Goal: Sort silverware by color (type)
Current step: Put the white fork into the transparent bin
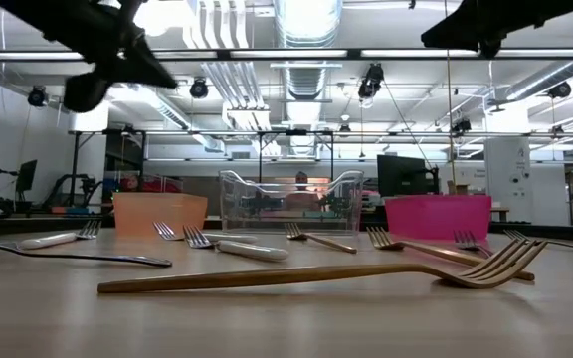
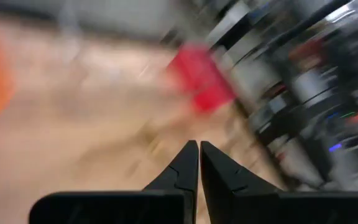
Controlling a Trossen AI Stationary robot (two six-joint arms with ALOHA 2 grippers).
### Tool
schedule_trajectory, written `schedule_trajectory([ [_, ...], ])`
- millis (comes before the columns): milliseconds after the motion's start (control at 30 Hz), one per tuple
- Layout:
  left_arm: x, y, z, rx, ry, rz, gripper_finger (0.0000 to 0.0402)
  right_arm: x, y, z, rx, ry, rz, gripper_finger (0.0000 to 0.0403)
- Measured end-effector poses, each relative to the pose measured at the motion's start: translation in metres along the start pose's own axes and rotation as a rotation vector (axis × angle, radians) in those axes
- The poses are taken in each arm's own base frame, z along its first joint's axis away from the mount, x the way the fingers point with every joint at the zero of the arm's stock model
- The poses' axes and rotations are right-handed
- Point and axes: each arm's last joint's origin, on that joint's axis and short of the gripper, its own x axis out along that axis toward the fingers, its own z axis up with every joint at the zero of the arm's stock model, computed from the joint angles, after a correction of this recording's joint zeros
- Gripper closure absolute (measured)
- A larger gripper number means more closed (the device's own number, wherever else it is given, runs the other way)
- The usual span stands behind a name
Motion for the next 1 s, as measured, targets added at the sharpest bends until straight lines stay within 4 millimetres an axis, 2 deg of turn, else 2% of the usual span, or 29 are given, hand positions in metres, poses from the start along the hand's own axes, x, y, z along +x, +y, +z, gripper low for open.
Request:
schedule_trajectory([
  [200, -0.01, -0.013, 0.001, -0.096, 0.319, 0.292, 0.0402, 0.002, 0.001, -0.003, -0.019, 0.043, 0.005, 0.0303],
  [367, -0.001, -0.033, -0.016, -0.076, 0.46, 0.374, 0.0402, 0.001, 0.001, -0.002, -0.006, 0.036, 0.004, 0.0303],
  [467, 0.008, -0.041, -0.033, -0.056, 0.514, 0.419, 0.0402, 0.001, 0.001, -0.004, -0.011, 0.052, 0.005, 0.0303],
  [633, 0.02, -0.04, -0.054, -0.048, 0.577, 0.509, 0.0402, 0.001, 0.001, -0.004, -0.011, 0.049, 0.005, 0.0303],
  [1000, 0.029, -0.035, -0.067, -0.065, 0.612, 0.608, 0.0401, 0.001, 0.001, -0.004, -0.02, 0.051, 0.005, 0.0303],
])
